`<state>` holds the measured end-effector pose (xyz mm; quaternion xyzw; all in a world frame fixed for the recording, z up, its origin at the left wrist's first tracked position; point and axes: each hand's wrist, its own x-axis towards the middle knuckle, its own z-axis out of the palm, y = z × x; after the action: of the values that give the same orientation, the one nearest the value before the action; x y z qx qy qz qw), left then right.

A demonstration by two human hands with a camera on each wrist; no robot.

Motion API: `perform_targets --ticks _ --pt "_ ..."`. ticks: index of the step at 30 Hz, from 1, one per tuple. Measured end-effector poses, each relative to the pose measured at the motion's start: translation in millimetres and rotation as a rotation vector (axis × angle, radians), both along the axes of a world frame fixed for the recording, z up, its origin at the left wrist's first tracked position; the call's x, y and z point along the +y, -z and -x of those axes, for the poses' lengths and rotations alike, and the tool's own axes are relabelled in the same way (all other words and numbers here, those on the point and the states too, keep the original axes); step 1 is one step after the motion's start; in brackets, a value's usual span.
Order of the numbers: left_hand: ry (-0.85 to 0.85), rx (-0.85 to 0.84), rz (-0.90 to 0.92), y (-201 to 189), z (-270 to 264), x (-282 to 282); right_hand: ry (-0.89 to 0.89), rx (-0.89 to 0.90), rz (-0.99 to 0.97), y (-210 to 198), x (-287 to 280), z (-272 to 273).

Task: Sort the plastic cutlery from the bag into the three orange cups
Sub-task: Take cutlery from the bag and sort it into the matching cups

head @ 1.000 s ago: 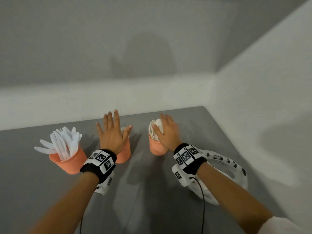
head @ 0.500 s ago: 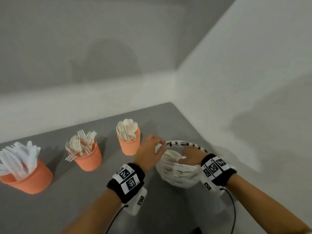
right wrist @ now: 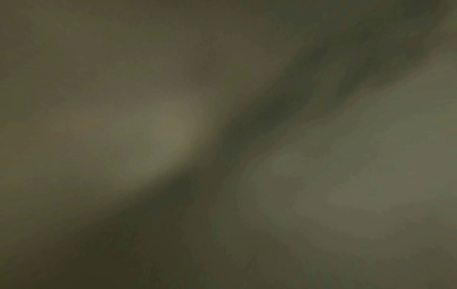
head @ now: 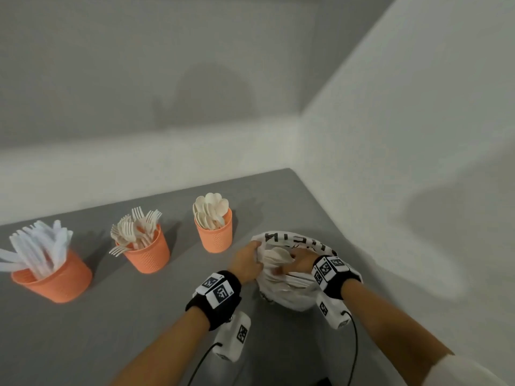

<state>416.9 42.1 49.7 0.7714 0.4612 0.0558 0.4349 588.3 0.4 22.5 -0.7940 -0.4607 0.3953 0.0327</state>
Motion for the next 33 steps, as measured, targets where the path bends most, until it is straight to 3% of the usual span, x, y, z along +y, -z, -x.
perform_targets --ticks 4,8,24,33 --pt "-0.034 -0.033 0.042 -3 1 7 0.037 0.059 -0.025 2 2 0" --pt "-0.031 -0.035 0.056 -6 1 10 -0.071 -0.018 0.002 5 5 -2" --pt "-0.078 -0.064 0.069 -14 -3 3 -0.144 -0.046 -0.04 12 7 -15" --pt "-0.182 0.041 -0.077 -16 -18 -2 -0.228 -0.041 -0.162 8 -4 -18"
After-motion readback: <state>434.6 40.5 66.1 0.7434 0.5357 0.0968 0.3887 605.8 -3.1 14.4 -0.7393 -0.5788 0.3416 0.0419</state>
